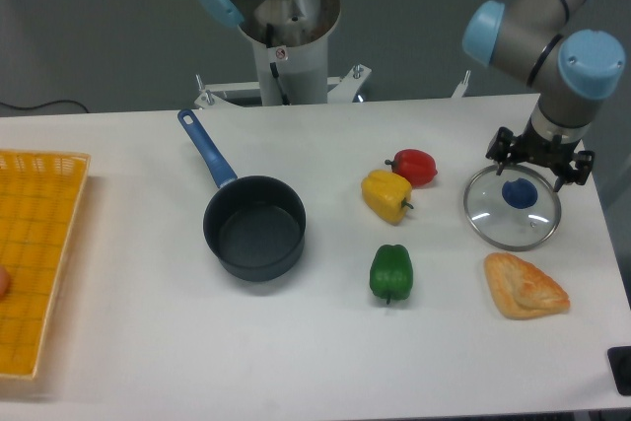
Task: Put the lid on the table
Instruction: 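Open the gripper and raise it off the lid knob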
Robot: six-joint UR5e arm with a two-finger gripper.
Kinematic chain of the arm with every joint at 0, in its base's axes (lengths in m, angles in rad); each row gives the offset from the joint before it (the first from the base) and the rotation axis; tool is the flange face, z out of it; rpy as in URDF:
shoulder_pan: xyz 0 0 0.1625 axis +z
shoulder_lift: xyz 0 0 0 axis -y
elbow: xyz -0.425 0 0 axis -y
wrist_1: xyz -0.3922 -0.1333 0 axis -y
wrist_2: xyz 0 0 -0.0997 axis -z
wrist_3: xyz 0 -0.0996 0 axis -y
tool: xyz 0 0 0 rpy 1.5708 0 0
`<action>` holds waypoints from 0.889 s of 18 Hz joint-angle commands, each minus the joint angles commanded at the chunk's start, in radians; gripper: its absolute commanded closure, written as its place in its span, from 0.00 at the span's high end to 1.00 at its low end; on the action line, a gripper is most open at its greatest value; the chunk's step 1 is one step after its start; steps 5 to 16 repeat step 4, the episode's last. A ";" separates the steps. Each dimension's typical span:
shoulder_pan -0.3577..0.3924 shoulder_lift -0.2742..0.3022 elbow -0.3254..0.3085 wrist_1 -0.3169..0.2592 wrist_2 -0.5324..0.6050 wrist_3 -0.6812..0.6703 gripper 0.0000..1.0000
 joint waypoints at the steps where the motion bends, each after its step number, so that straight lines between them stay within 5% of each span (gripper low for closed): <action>1: -0.005 0.002 0.005 -0.014 0.000 0.032 1.00; 16: -0.014 0.012 0.026 -0.046 -0.002 0.077 1.00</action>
